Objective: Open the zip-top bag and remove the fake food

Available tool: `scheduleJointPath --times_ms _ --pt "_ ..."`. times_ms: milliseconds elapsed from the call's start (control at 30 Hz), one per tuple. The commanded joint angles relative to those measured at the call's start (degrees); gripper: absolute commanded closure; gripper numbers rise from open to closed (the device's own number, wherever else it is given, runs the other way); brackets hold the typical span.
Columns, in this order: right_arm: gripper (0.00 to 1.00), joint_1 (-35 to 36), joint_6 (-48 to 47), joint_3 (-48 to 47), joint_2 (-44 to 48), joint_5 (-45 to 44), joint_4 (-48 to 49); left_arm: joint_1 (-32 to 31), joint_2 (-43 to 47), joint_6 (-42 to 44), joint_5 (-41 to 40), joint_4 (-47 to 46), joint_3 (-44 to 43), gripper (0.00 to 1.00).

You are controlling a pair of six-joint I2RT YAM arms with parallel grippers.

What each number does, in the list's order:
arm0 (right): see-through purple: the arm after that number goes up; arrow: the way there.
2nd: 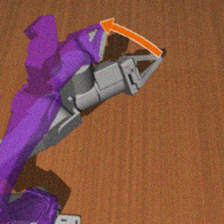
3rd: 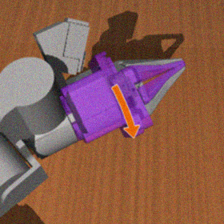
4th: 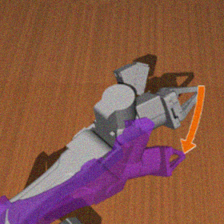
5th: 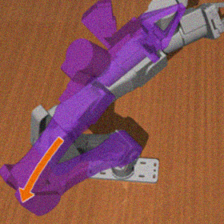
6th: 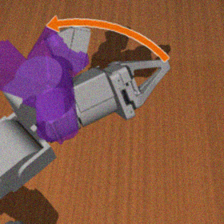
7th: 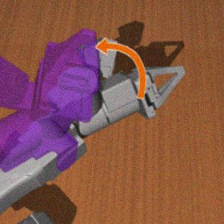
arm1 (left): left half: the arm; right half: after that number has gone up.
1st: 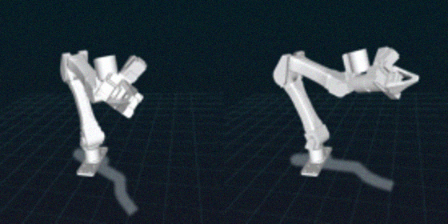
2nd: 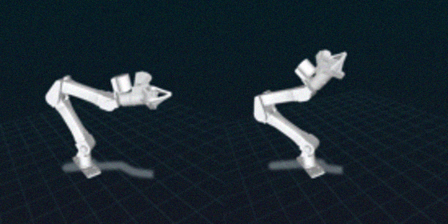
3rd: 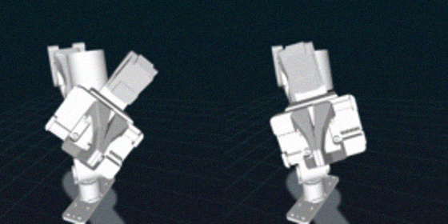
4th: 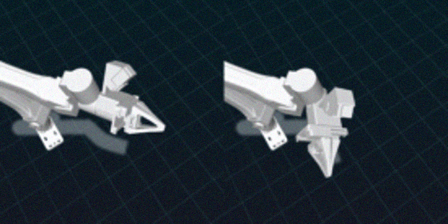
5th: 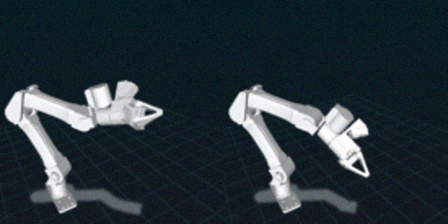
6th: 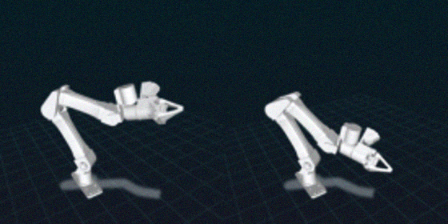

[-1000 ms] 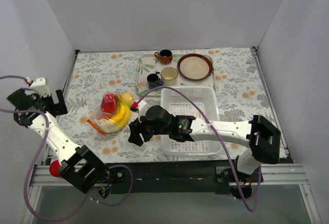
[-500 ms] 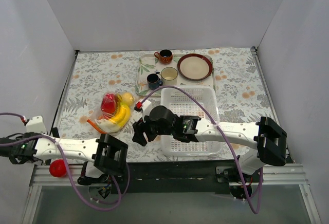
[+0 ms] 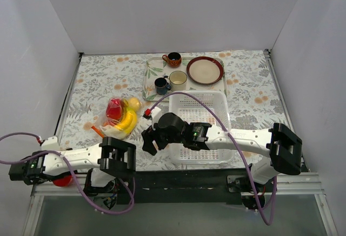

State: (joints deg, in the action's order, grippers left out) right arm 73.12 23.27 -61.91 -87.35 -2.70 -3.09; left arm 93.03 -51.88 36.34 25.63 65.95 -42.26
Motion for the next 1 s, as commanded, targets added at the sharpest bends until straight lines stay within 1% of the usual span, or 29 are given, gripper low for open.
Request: scheduleJointPath --times_ms 0,67,167,267,300,433,500,600,700,733,800,900,933,967 --pt "0.22 -0.44 -0.94 -0.49 1.22 -0.64 0.72 1.97 -6.20 -1.26 -1.19 -8.99 1.22 0.02" --pt "0.21 -0.70 -0.94 -0.14 1.48 -0.38 0.72 3.28 -11.37 -1.19 -1.02 -9.53 -0.36 0.02" --pt "0.20 -1.05 -0.94 0.03 1.13 -0.11 0.63 4.87 -13.34 0.92 -0.14 -8.39 -0.81 0.02" --pt "0.18 -1.40 -0.94 -0.40 0.61 0.15 0.81 4.96 -10.98 2.85 0.39 -7.77 1.90 0.02" --pt "0.18 -1.40 -0.86 -0.58 0.52 0.24 0.81 4.88 -8.62 4.08 0.48 -7.94 2.88 0.02" --pt "0.18 -1.58 -0.85 -1.37 0.43 0.06 0.63 4.96 -4.20 5.67 1.09 -12.23 8.41 0.02" --pt "0.18 -1.67 -0.77 -1.46 0.69 -0.02 0.54 4.88 -4.20 5.85 1.01 -14.26 10.69 0.02" --pt "0.18 -1.84 -0.77 -1.20 1.30 -0.02 0.19 4.88 -6.39 4.71 0.92 -18.22 11.58 0.02" --pt "0.18 -2.11 -0.59 -1.02 1.66 -0.02 0.10 4.88 -10.34 2.78 1.53 -20.86 10.01 0.02" --pt "0.18 -2.11 -0.68 -1.02 1.83 -0.03 0.02 4.96 -12.44 2.51 2.23 -20.95 8.70 0.02" --pt "0.18 -2.28 -0.24 -0.85 1.83 -0.20 0.10 4.88 -13.77 2.07 3.28 -20.17 7.55 0.02" --pt "0.18 -2.37 0.11 -0.58 2.01 0.24 0.63 3.65 -12.73 3.21 4.34 -17.36 8.59 0.02" --pt "0.18 -2.37 0.29 -0.67 2.01 0.50 0.81 3.21 -11.68 3.91 4.52 -16.22 9.47 0.02" --pt "0.18 -2.37 0.37 -0.76 2.01 0.59 0.72 2.42 -8.71 4.44 4.78 -16.03 11.65 0.02"
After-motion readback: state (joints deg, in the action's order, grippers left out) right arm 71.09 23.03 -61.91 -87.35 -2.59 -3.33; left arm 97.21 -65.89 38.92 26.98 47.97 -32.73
